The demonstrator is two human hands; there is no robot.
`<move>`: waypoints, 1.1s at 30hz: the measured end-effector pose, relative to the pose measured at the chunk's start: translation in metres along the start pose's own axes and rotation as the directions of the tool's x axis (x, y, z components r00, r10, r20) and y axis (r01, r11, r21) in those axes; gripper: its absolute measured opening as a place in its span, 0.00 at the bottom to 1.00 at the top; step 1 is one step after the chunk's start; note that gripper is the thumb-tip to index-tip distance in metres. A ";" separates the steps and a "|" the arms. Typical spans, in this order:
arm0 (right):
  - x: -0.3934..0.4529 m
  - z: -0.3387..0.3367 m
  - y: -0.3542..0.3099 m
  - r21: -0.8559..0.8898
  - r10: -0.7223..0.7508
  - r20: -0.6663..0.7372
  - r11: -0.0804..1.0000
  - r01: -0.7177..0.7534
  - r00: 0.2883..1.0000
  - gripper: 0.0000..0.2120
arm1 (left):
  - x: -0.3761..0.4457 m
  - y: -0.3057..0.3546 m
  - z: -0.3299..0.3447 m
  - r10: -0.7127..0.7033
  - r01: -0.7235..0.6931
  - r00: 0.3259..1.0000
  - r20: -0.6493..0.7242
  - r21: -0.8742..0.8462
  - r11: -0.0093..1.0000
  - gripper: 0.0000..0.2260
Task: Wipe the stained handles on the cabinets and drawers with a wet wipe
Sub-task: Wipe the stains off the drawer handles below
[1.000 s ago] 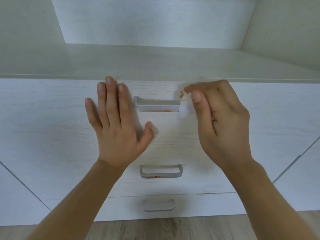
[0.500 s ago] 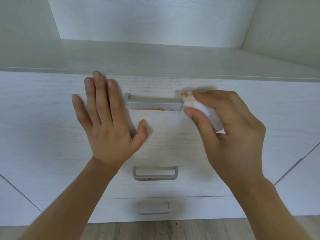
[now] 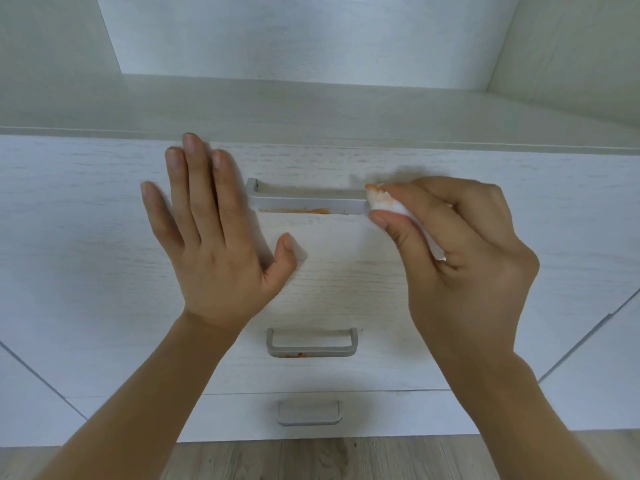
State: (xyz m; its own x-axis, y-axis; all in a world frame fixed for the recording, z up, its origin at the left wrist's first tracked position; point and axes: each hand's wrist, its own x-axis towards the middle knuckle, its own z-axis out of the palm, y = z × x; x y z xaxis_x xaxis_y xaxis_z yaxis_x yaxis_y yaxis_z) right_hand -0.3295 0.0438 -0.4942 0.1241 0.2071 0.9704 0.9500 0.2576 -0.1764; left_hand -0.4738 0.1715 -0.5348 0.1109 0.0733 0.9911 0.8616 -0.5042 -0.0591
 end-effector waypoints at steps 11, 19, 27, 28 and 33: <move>0.001 -0.002 0.005 0.243 0.153 0.096 0.955 -0.172 0.984 0.08 | 0.000 0.001 0.000 -0.006 0.006 1.000 0.015 0.003 1.000 0.34; -0.003 0.002 0.000 0.359 0.248 0.081 0.896 -0.261 0.965 0.10 | -0.001 0.001 0.001 -0.008 0.008 1.000 -0.005 0.032 0.999 0.33; 0.000 -0.008 0.000 0.232 0.091 -0.013 0.969 -0.086 0.996 0.09 | -0.002 -0.001 0.002 -0.002 0.003 1.000 -0.006 0.034 0.999 0.34; 0.001 -0.009 0.002 0.204 0.046 -0.020 0.978 -0.041 0.999 0.08 | -0.002 -0.001 0.002 -0.002 0.003 1.000 -0.007 0.035 0.999 0.33; 0.000 -0.002 0.007 0.085 -0.163 0.058 0.984 0.157 0.985 0.06 | -0.002 0.000 0.001 0.000 0.000 1.000 0.007 0.016 1.000 0.34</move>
State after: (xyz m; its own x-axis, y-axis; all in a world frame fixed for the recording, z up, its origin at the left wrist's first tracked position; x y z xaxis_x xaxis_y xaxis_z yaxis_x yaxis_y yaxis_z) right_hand -0.3223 0.0434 -0.4952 -0.0489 0.2170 0.9750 0.9299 0.3662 -0.0349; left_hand -0.4735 0.1722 -0.5372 0.1141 0.0790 0.9903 0.8695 -0.4902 -0.0611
